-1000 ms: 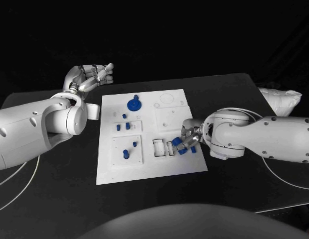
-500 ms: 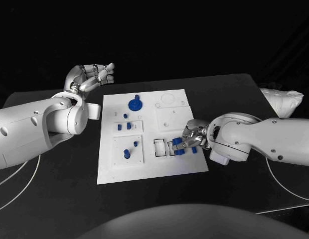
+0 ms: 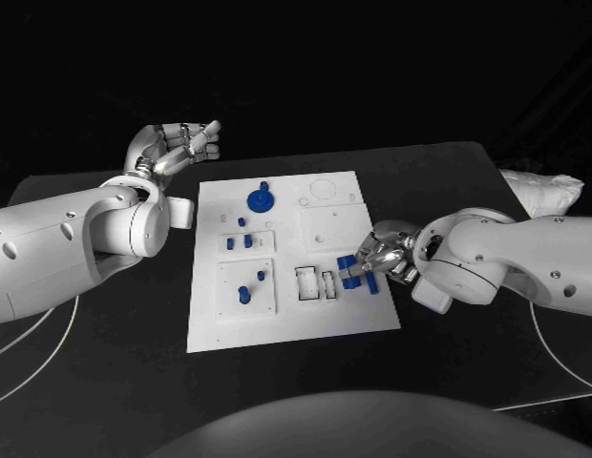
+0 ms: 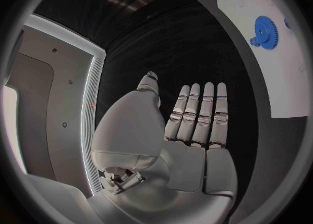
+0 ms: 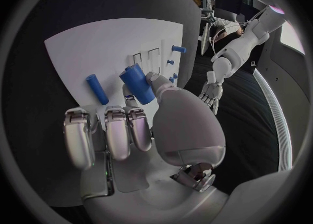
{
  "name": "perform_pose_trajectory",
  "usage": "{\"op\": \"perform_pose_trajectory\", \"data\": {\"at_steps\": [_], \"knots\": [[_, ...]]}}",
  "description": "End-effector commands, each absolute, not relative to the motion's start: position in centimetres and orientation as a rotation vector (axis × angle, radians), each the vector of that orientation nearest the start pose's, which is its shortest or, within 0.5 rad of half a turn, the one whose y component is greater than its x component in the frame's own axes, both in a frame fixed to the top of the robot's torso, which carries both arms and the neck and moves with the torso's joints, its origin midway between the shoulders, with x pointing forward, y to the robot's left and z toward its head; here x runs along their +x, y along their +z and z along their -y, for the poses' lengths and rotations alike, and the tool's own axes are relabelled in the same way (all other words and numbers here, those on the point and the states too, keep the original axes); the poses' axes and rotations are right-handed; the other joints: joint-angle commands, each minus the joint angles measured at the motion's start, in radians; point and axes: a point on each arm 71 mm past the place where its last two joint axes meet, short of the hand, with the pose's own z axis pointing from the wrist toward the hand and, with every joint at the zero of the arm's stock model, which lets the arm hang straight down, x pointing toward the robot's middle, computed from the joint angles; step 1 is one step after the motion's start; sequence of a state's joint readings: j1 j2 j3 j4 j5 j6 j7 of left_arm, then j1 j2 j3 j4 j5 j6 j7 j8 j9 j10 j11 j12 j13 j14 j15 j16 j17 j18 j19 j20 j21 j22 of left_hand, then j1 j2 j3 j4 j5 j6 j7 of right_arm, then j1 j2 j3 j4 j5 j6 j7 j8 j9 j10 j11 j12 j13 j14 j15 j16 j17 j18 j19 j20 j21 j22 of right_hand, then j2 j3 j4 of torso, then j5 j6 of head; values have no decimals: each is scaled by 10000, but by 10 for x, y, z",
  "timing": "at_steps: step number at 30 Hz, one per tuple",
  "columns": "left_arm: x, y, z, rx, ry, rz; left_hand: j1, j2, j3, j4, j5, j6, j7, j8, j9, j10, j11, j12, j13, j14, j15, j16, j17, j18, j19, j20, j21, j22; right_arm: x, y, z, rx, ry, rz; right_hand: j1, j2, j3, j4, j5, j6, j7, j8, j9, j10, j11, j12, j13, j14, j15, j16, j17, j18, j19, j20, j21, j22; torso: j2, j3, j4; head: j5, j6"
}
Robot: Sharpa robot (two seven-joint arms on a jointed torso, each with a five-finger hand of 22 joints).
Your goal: Assemble the parts on the task board
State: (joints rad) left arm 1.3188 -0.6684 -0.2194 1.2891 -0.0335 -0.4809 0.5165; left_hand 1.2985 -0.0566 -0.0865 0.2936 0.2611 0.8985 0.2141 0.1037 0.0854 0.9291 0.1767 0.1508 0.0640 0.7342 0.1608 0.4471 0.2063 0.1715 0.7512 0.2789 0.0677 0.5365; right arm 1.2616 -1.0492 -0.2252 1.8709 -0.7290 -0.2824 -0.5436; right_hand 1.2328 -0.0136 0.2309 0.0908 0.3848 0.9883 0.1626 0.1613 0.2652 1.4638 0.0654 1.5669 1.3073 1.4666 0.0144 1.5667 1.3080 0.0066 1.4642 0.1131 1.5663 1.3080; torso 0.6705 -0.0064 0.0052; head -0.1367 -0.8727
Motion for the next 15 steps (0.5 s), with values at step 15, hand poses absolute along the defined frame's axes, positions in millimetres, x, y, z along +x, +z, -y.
{"op": "perform_pose_trajectory", "data": {"at_steps": [15], "knots": [[534,-181,-198,-9111,-13413,-13154,7,120,43,4,37,-101,1,70,14,-63,-3,80,4,-106,2,66,-39,102,45,27,-14,-40,389,-235,205,9527,8397,-24038,179,323,796,-785,-132,473,-315,-72,-82,1070,-10,39,2635,1042,-56,41,2628,-66,1066,38,45,2628,-10,1,5,56,1]]}}
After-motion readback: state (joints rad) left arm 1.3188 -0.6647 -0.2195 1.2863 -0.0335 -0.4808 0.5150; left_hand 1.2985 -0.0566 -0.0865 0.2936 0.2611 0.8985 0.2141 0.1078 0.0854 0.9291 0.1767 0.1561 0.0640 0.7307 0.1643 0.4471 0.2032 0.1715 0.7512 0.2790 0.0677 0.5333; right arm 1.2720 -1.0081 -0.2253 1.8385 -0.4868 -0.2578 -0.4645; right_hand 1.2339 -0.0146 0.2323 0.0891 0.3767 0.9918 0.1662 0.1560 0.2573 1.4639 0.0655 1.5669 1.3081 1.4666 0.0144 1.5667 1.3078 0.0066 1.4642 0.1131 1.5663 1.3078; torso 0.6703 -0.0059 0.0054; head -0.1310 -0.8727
